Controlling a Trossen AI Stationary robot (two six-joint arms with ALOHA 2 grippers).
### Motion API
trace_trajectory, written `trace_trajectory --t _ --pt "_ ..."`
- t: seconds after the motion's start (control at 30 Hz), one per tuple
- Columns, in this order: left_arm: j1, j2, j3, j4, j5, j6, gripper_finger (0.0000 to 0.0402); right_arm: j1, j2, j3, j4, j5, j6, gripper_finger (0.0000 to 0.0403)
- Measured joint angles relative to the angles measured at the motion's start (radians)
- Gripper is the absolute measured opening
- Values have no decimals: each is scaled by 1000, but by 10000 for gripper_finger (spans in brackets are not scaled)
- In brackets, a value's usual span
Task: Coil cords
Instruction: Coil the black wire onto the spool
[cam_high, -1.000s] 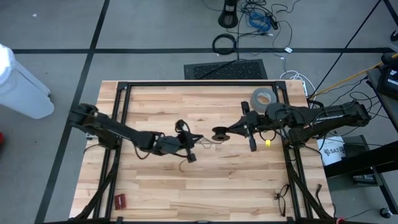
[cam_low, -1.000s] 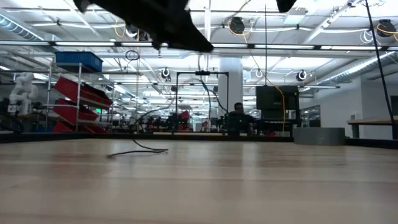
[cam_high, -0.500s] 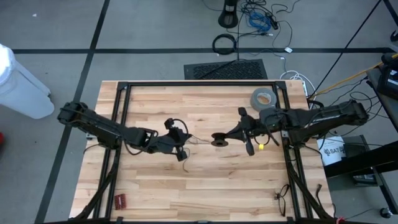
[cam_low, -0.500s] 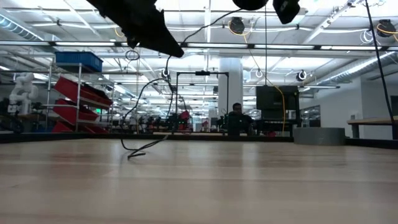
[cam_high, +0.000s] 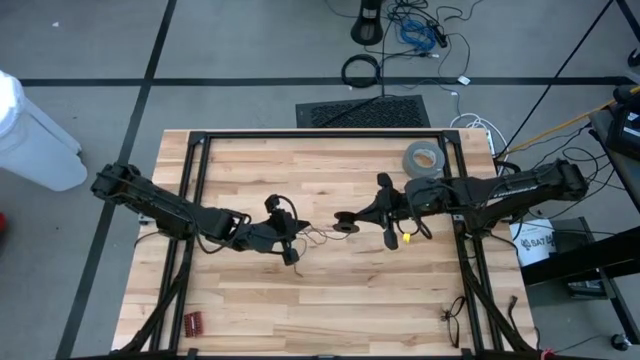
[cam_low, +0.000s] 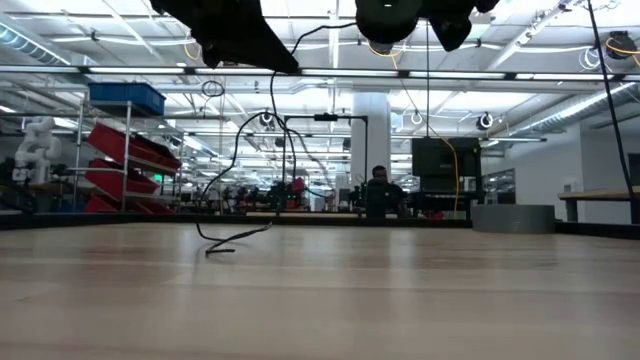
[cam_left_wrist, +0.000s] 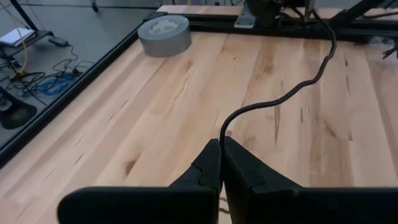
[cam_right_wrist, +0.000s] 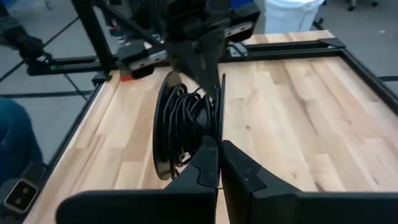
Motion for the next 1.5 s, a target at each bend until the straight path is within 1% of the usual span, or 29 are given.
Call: trace_trajectory --t 0.23,0.3,0.4,0.57,0.67,0.77,1.0,1.07,1.2,1.3,1.37,1.5 --pt "0 -30 0 -82 -17 -32 11 10 8 0 -1 -71 -21 0" --pt "0 -40 0 -128 -41 -55 11 20 8 0 -1 -73 -24 0" --pt "0 -61 0 -145 -47 -77 11 29 8 0 1 -72 -27 0" --pt "-14 -74 0 -103 -44 -78 11 34 25 0 3 -23 -30 0" --pt "-15 -74 7 -75 -1 -73 11 33 55 0 8 0 -40 0" --pt "-15 -74 8 -29 8 -71 11 33 87 0 18 34 -49 0" --pt "-18 -74 9 -5 12 -52 11 33 145 0 26 33 -56 0" --pt "-18 -80 9 -8 12 -52 11 33 151 0 26 28 -67 0" --pt "-18 -106 9 -7 7 -51 11 33 152 0 26 -20 -76 0" --pt "-18 -131 9 -3 7 -53 11 39 152 0 32 -19 -76 0" --pt "-18 -142 9 11 5 -58 11 39 152 0 40 4 -76 0" --pt "-18 -148 9 58 6 -61 11 39 152 0 71 93 -76 0"
